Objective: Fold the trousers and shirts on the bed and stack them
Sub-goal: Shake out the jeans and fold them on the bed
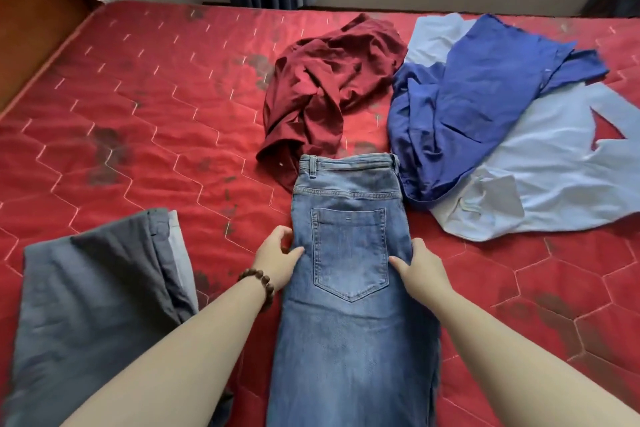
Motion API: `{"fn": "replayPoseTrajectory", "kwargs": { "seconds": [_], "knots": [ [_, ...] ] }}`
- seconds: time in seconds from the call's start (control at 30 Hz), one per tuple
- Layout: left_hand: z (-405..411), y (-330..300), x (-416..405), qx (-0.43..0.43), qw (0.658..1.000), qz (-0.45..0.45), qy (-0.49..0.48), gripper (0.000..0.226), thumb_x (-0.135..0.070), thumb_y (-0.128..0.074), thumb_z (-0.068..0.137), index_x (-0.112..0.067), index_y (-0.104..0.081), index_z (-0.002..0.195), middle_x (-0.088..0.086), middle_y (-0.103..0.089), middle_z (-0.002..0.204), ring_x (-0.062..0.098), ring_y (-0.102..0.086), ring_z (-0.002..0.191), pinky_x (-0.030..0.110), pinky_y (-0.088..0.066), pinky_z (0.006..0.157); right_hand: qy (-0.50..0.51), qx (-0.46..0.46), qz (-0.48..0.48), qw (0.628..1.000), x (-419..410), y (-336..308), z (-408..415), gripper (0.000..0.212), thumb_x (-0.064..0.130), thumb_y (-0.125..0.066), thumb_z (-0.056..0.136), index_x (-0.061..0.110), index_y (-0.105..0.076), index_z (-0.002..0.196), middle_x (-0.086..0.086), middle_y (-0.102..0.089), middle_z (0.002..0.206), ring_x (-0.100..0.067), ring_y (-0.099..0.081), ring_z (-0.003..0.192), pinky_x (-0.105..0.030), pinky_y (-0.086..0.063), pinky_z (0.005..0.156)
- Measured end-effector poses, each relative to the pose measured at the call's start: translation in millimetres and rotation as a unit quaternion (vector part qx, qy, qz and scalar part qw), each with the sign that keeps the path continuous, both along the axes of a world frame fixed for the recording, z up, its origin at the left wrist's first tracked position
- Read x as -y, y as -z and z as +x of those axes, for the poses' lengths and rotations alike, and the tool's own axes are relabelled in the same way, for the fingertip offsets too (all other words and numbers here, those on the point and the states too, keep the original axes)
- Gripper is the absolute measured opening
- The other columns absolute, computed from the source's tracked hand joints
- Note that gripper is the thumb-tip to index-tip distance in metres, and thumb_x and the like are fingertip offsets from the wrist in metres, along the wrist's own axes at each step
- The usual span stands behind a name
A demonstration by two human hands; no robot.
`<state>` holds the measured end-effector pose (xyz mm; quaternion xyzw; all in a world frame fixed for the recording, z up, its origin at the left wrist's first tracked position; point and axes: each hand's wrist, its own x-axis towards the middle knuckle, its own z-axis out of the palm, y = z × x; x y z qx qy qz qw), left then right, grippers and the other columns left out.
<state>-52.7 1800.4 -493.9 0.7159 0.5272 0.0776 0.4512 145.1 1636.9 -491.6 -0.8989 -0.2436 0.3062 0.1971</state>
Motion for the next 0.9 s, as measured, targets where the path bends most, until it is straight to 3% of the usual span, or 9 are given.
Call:
{"fn": "replayPoseTrajectory", "kwargs": {
  "seconds": [0.1, 0.23, 0.33, 0.43, 0.5, 0.57, 0.63, 0.77, 0.9],
  "knots": [
    [1, 2, -2, 0.011, 1.0, 0.016, 0.0, 0.015, -0.012, -0.068, 0.084, -0.016, -0.058, 0.093, -0.008, -0.057, 0.073, 0.018, -0.053, 0.074, 0.023, -0.034, 0.065, 0.002, 0.036, 0.017, 0.999, 2, 2, -5, 0.024, 0.029, -0.058, 0.093, 0.009, -0.045, 0.099, -0.02, -0.063, 0.105, -0.039, -0.057, 0.097, -0.042, -0.045, 0.075],
    [-4, 3, 4, -0.078, 0.996, 0.032, 0.034, 0.022, -0.03, -0.068, 0.084, -0.009, -0.064, 0.091, 0.001, -0.064, 0.084, 0.023, -0.06, 0.083, 0.027, -0.04, 0.069, -0.038, 0.015, -0.025, 0.999, 14, 0, -3, 0.03, 0.034, -0.057, 0.093, 0.01, -0.045, 0.105, -0.017, -0.061, 0.112, -0.038, -0.055, 0.105, -0.038, -0.04, 0.075],
    [-15, -3, 18, -0.085, 0.994, -0.051, 0.038, 0.022, -0.03, -0.07, 0.082, -0.01, -0.069, 0.093, 0.005, -0.071, 0.091, 0.022, -0.065, 0.084, 0.029, -0.048, 0.072, -0.041, 0.01, -0.047, 0.998, 32, -7, -5, 0.037, 0.04, -0.062, 0.089, 0.011, -0.046, 0.107, -0.013, -0.061, 0.111, -0.035, -0.055, 0.105, -0.037, -0.038, 0.073],
    [-33, -10, 46, -0.091, 0.982, -0.165, 0.018, 0.02, -0.03, -0.071, 0.083, -0.014, -0.07, 0.093, -0.003, -0.067, 0.075, 0.011, -0.06, 0.065, 0.021, -0.044, 0.053, -0.004, 0.008, -0.036, 0.999, 66, -14, -16, 0.044, 0.038, -0.067, 0.085, 0.012, -0.049, 0.116, -0.011, -0.062, 0.11, -0.033, -0.057, 0.103, -0.037, -0.041, 0.076],
    [-48, -13, 68, -0.115, 0.969, -0.22, 0.012, 0.019, -0.035, -0.072, 0.082, -0.017, -0.067, 0.086, -0.006, -0.061, 0.068, 0.009, -0.057, 0.06, 0.019, -0.041, 0.048, 0.026, -0.005, -0.02, 0.999, 91, -17, -29, 0.049, 0.033, -0.07, 0.083, 0.015, -0.048, 0.122, -0.009, -0.061, 0.107, -0.03, -0.057, 0.098, -0.034, -0.04, 0.074],
    [-68, -12, 92, -0.12, 0.957, -0.263, 0.006, 0.016, -0.035, -0.072, 0.082, -0.02, -0.066, 0.083, -0.004, -0.065, 0.075, 0.01, -0.059, 0.065, 0.02, -0.044, 0.052, 0.046, -0.021, -0.004, 0.999, 114, -21, -46, 0.058, 0.026, -0.072, 0.081, 0.018, -0.043, 0.131, -0.008, -0.06, 0.101, -0.027, -0.056, 0.092, -0.03, -0.036, 0.073],
    [-88, -9, 118, -0.099, 0.948, -0.302, -0.018, 0.014, -0.031, -0.073, 0.081, -0.021, -0.067, 0.088, -0.003, -0.07, 0.087, 0.014, -0.066, 0.079, 0.026, -0.052, 0.064, 0.065, -0.027, 0.015, 0.997, 137, -22, -65, 0.06, 0.021, -0.071, 0.081, 0.02, -0.041, 0.132, -0.006, -0.061, 0.095, -0.026, -0.056, 0.088, -0.029, -0.036, 0.073],
    [-118, -4, 157, -0.039, 0.945, -0.32, -0.064, 0.022, -0.021, -0.073, 0.083, -0.01, -0.068, 0.101, 0.007, -0.073, 0.098, 0.021, -0.069, 0.088, 0.038, -0.055, 0.087, 0.068, -0.048, -0.002, 0.997, 168, -15, -100, 0.024, 0.022, -0.071, 0.082, 0.015, -0.058, 0.102, -0.003, -0.064, 0.085, -0.024, -0.06, 0.083, -0.026, -0.036, 0.068],
    [-131, 1, 169, -0.017, 0.948, -0.309, -0.075, 0.026, -0.025, -0.072, 0.084, -0.007, -0.07, 0.103, 0.007, -0.073, 0.096, 0.025, -0.07, 0.09, 0.043, -0.053, 0.09, 0.078, -0.072, -0.014, 0.994, 170, -4, -116, 0.023, 0.029, -0.072, 0.082, 0.013, -0.065, 0.096, 0.003, -0.062, 0.083, -0.016, -0.06, 0.082, -0.025, -0.04, 0.071]
  ]
}}
